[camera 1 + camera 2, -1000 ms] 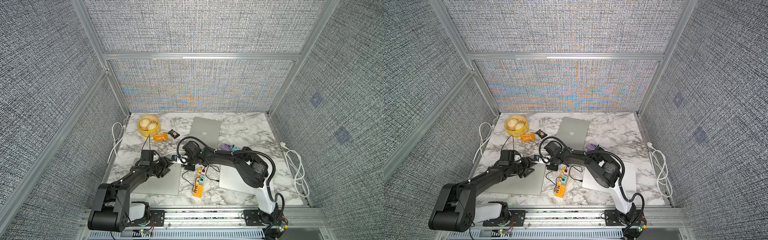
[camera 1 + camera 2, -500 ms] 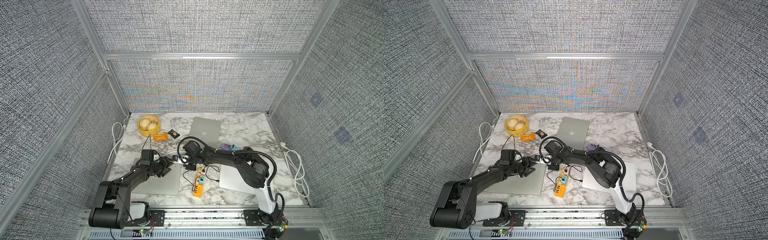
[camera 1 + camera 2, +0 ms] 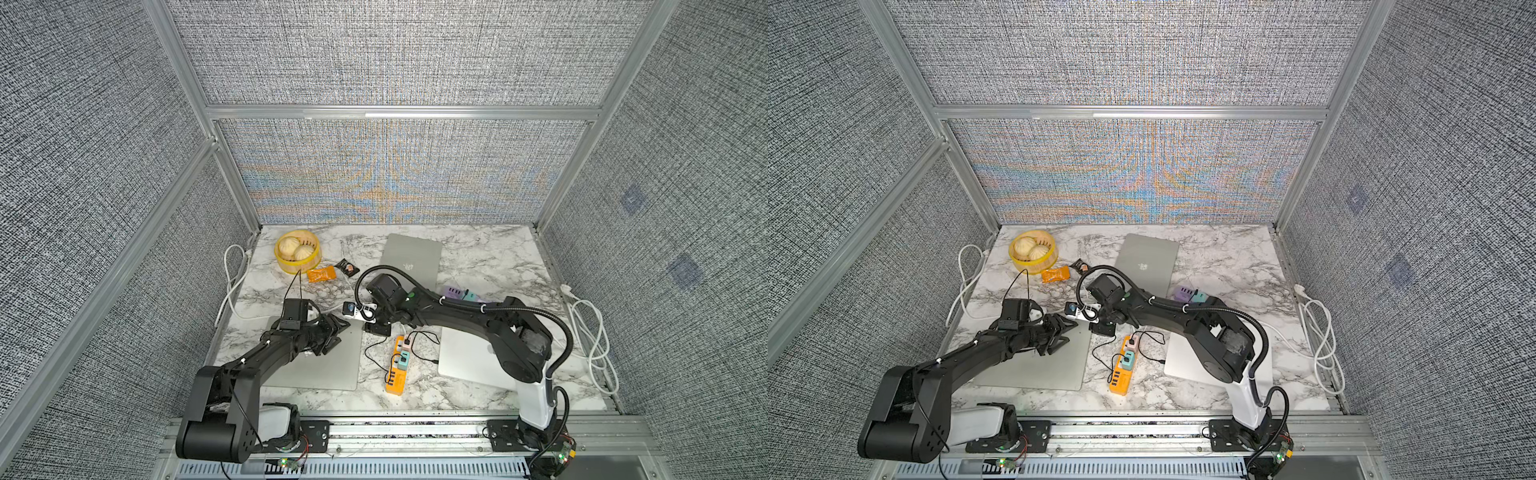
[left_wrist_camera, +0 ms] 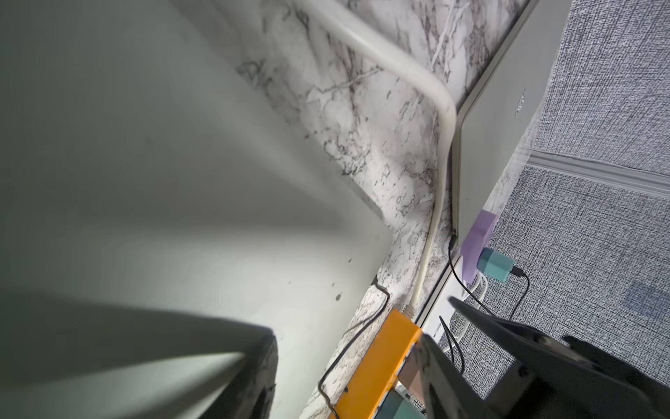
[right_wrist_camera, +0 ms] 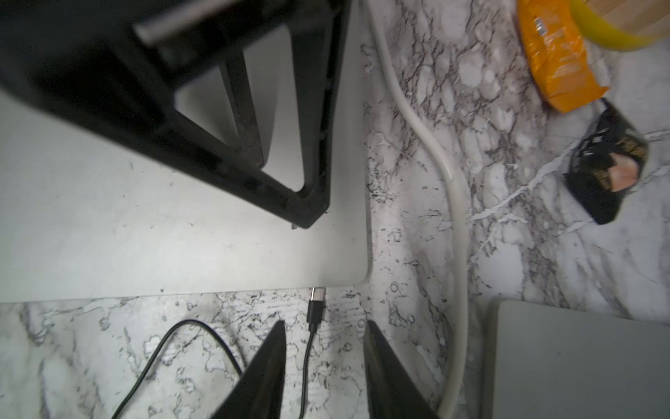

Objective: Unplug the laptop charger
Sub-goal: Remove the charging cable from the laptop, then remove the plug from the socket.

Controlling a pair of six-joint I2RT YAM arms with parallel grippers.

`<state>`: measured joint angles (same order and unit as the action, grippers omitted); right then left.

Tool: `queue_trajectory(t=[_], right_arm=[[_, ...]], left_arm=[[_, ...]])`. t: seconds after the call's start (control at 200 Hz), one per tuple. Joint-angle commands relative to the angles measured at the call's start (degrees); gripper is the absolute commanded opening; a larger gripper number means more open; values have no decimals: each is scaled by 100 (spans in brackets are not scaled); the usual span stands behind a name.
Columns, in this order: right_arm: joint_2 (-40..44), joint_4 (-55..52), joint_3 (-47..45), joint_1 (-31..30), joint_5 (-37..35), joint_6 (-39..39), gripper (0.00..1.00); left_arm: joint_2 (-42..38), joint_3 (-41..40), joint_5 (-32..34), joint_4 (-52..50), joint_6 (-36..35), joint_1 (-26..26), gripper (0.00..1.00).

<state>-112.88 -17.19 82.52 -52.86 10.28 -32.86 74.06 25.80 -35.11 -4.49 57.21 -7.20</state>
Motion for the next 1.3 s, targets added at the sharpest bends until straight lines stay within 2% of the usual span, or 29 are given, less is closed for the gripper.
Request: queue_trajectory(t=[0.0, 0.15, 0.345, 0.545, 0.66, 0.956, 1.146, 1.296], right_arm=[[448, 261, -193, 4, -159, 198, 38], [1496, 726, -861, 8, -216, 561, 39], [3117, 1470, -2396, -74, -183, 1247, 39], [4582, 2180, -4152, -437, -467, 1865, 40], [5247, 3097, -5211, -703, -639, 2261, 41], [5799, 4307, -6552, -1524, -1520, 2512, 45], [5978, 4513, -7002, -1574, -1917, 2744, 49], [5830, 4826, -7250, -1490, -1952, 2860, 51]], left_arm=[[-85, 51, 306, -620, -79, 1, 62], [-343, 344, 321, -1009, -362, -52, 62], [-554, 654, 235, -1340, -783, -259, 62], [-535, 1019, 331, -1464, -1094, -720, 56], [-450, 1189, 371, -1397, -1198, -1092, 54], [244, 1372, 204, -1128, -1906, -1772, 52], [689, 1478, 132, -761, -2080, -2073, 51], [1118, 1687, 74, -620, -2100, -2255, 50]])
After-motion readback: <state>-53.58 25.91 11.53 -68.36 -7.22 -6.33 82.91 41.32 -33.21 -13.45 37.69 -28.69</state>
